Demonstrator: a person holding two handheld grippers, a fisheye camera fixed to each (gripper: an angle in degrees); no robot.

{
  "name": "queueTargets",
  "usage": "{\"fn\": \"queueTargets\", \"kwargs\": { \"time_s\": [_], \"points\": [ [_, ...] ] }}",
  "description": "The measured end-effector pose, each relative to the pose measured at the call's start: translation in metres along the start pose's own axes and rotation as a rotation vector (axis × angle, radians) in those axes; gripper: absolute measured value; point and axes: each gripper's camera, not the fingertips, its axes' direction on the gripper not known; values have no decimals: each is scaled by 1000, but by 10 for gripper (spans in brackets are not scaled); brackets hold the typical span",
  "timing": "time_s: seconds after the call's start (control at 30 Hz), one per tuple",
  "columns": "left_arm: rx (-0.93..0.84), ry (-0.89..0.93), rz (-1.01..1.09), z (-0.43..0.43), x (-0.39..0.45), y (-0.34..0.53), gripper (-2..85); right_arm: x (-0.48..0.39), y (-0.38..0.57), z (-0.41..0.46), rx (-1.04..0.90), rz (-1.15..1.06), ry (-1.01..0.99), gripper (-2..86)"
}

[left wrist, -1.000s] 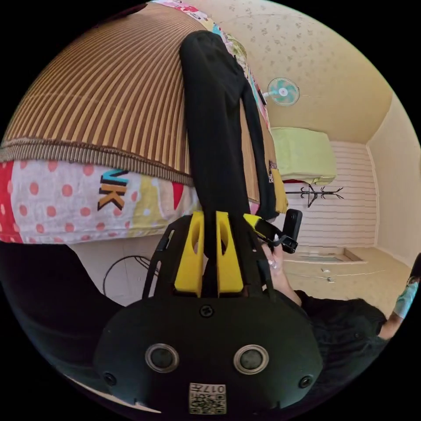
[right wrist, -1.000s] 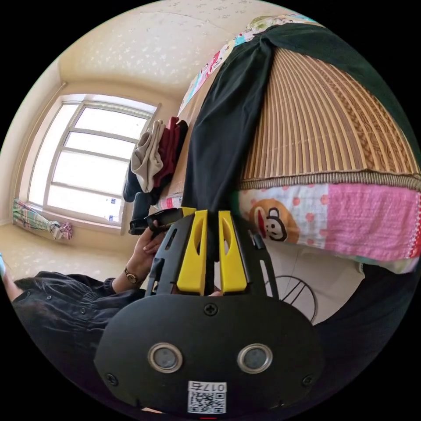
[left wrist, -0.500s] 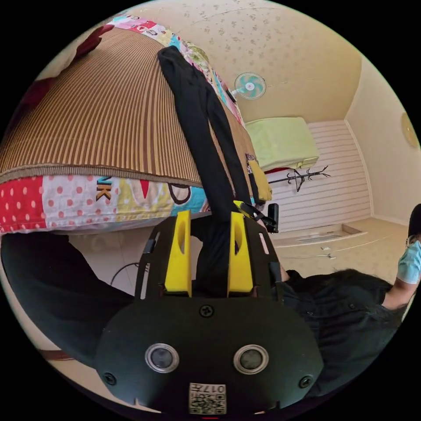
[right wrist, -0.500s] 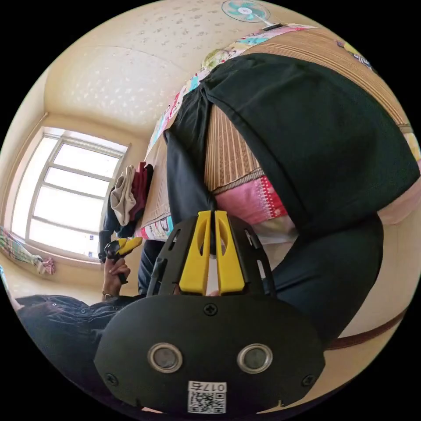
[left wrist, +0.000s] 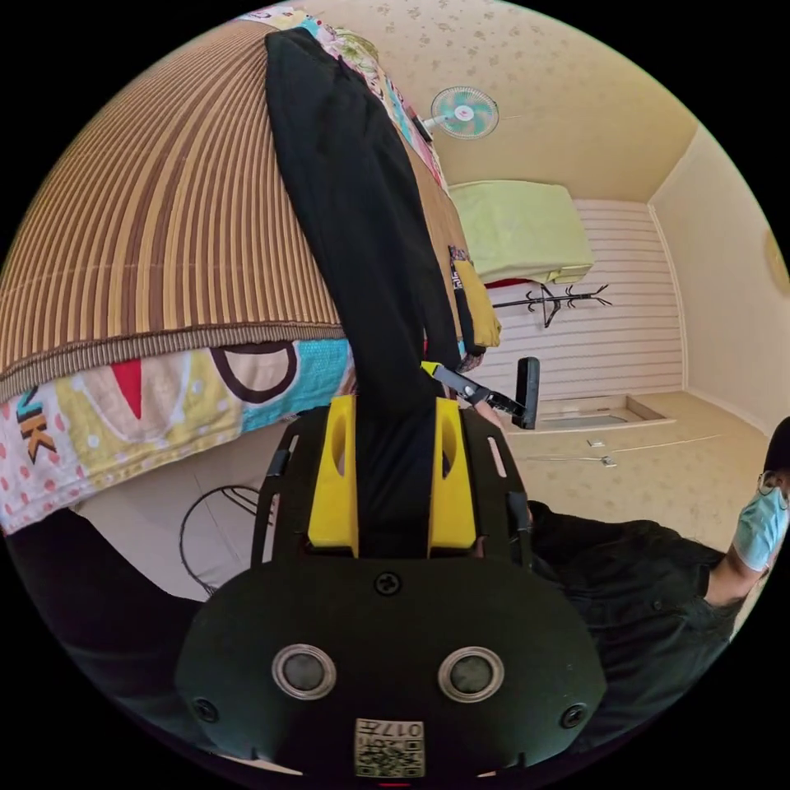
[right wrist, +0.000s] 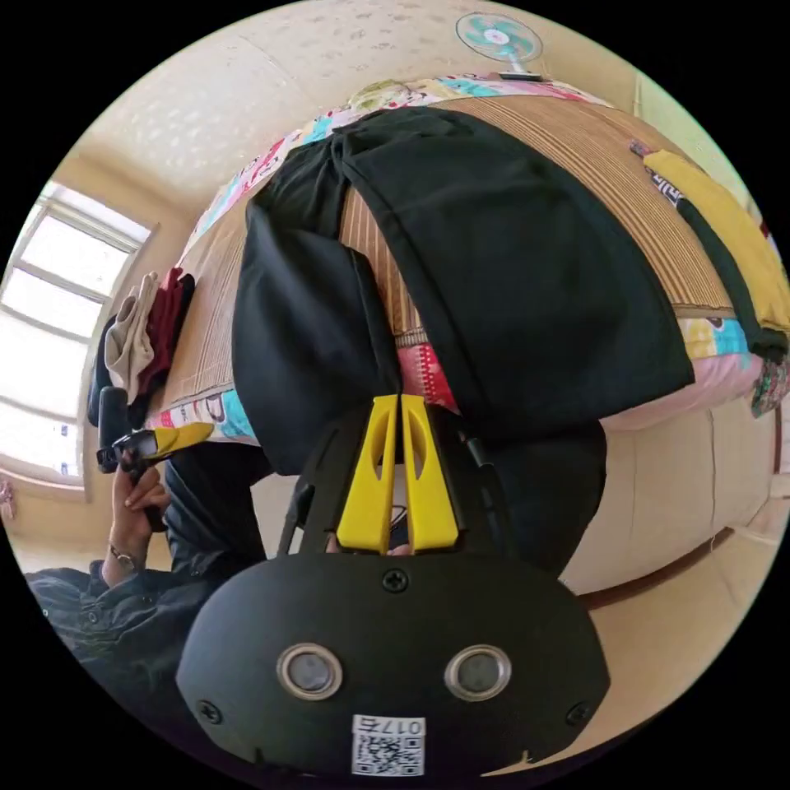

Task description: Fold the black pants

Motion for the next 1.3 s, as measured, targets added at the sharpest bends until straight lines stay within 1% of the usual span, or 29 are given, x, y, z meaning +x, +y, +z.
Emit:
{"fn": "queueTargets", "kwargs": {
  "time_s": [0.03,0.1,0.13,0.17,0.2,0.23,0.27,0.3,0.33,0.4,0.47,0.5,0.63,0.7,0.77,0.83,0.87,0.9,0.93,1.0,1.03,1.07,1.1,1.13,1.17,1.2,1.23,1.27,1.3],
  "points": [
    [-3,-7,4,1,1,-1,135,-12,2,-17,41,-54,15,8],
    [-15,-49,23,4,6,-2,135,-12,10,-53,173,-143,-233,7],
    [-17,-53,25,5,7,-3,135,8,15,-72,263,-156,-522,7],
    [-20,-49,23,6,6,-3,135,39,18,-77,334,-74,-726,6],
    [-21,-31,16,7,3,-4,134,57,19,-75,357,8,-755,5],
    [-21,-20,12,7,2,-4,134,86,20,-63,325,193,-646,5],
    [-19,0,2,7,-2,-5,134,99,14,-48,208,285,-410,4],
    [-17,10,-7,7,-5,-5,134,101,10,-40,140,302,-308,4],
    [-16,11,-11,7,-6,-5,134,97,5,-33,74,303,-214,4],
    [-25,9,-16,10,-8,-5,135,79,0,-38,64,253,-136,4],
    [-28,0,3,12,-6,-7,134,56,-4,-43,53,163,-2,5],
    [-31,-5,13,16,-4,-10,135,53,-4,-43,48,152,13,6],
    [-62,-10,17,39,-3,-27,146,63,5,-53,54,214,-54,6],
    [-120,-51,11,66,-3,-43,151,73,12,-61,63,263,-121,6],
    [-173,-28,24,90,-2,-53,139,78,22,-73,71,262,-180,6],
    [-212,-55,31,108,-4,-59,104,76,30,-84,74,212,-209,6],
    [-222,-96,25,111,-9,-61,44,73,35,-94,73,166,-242,6],
    [-213,-80,25,106,-14,-59,10,71,38,-99,71,140,-262,6],
    [-206,-40,27,102,-16,-57,6,65,44,-109,68,85,-306,6],
    [-164,139,74,70,-18,-39,-4,55,56,-126,73,-6,-369,6],
    [-158,154,94,59,-16,-32,-4,45,65,-135,70,-79,-424,5],
    [-148,144,143,37,-9,-18,-6,35,74,-142,55,-141,-482,4],
    [-130,90,181,14,-1,0,-6,30,78,-145,43,-172,-524,4],
    [-113,56,192,3,2,10,-6,21,87,-149,21,-223,-602,4],
    [-63,-11,189,-20,6,29,-6,12,97,-151,15,-257,-618,4],
    [-12,-70,161,-38,5,46,-5,8,101,-149,10,-266,-596,4],
    [4,-98,140,-45,3,53,-4,0,107,-141,-35,-282,-513,5],
    [22,-168,91,-55,-4,66,-1,-7,110,-129,-101,-298,-411,6],
    [29,-245,42,-59,-14,75,3,-9,111,-124,-123,-298,-366,6]
  ]
}}
